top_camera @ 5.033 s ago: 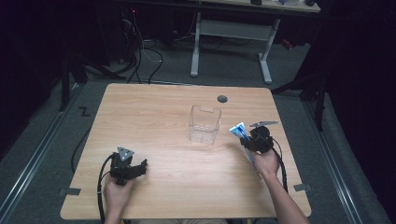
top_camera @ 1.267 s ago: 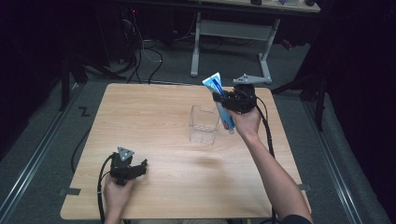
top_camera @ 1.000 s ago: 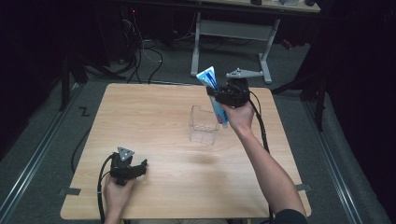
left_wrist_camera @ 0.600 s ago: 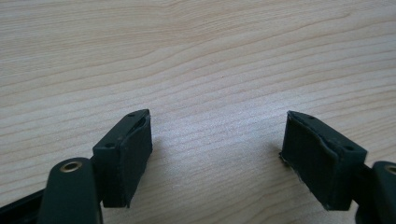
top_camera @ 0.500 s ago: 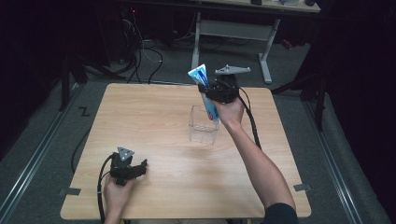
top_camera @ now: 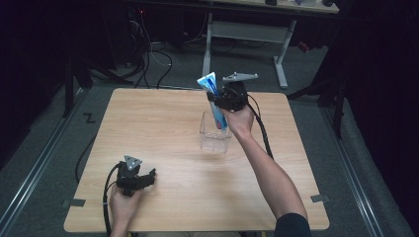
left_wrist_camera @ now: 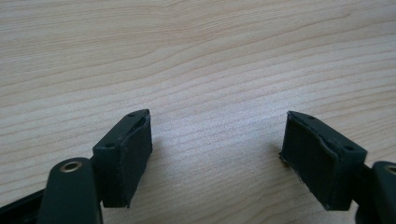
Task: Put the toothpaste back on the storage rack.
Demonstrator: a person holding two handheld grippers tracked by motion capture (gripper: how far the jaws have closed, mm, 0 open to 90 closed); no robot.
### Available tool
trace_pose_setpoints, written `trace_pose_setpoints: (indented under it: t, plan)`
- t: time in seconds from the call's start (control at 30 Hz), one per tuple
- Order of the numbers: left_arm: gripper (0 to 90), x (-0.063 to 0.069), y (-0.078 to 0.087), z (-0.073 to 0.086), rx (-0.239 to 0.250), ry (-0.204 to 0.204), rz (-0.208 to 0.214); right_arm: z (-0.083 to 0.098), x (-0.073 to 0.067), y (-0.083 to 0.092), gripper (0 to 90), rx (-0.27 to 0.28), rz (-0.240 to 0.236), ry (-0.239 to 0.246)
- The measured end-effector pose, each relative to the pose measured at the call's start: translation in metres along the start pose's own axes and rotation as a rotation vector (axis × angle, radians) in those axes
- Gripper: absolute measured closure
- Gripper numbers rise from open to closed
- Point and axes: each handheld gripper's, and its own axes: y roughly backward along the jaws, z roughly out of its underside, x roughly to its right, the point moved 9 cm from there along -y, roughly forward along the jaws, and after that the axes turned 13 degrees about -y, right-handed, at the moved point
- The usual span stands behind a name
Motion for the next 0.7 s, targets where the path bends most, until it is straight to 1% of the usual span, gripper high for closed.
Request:
trace_pose_setpoints:
  t: [0.17,0.5,0.7]
  plan:
    - [24.6,0.0,0.0,0.0,0.0,0.0,0.0,0.009,0.003,-0.005,68.2,-0.035,0.009,-0.005]
    - [24.6,0.0,0.0,0.0,-0.002,0.0,0.0,0.025,0.006,-0.014,68.1,-0.08,0.007,-0.01]
    - [24.6,0.0,0.0,0.0,-0.002,0.001,0.001,0.034,0.009,-0.019,68.0,-0.106,0.016,-0.018]
